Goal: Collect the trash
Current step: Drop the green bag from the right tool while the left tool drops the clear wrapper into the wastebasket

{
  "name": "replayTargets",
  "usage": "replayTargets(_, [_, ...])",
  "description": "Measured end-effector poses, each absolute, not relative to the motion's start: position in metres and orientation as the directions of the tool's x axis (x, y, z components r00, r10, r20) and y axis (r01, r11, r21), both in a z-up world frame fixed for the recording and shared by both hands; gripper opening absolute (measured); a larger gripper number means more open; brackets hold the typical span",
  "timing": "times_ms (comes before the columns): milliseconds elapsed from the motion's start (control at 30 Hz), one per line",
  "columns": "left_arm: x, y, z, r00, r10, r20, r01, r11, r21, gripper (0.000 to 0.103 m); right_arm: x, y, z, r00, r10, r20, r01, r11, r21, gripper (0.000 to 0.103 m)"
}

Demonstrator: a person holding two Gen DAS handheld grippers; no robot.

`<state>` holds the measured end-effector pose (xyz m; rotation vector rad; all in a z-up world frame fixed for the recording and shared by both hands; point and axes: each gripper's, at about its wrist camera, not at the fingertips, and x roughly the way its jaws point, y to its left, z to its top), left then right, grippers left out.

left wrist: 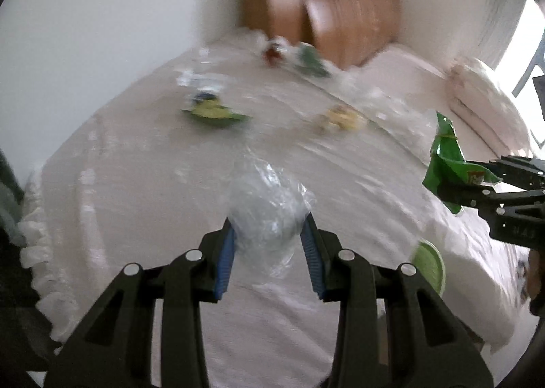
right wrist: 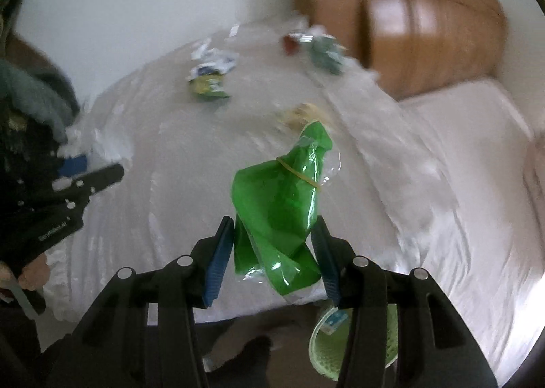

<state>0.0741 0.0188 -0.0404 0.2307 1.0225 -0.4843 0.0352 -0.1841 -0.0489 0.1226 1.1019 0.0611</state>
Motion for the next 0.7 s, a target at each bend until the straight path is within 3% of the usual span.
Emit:
replayTargets(333, [-0.004,-0.101,-0.062,0.284,-0.370,-0.885,0.734,0.677,-0.047,0.036,-0.109,-0.295,-0.091,0.408,-0.057,-0.911,0.358,0.928,0.103,0.048])
replayTargets(700, [-0.102,-0.251,-0.118,-0.010,-0.364,-0.931,0.935,0.327,-0.138,0.036,-0.217,-0.363,-0.125,0.315,-0.121,-0.941,0.542,0.837,0.074,0.048])
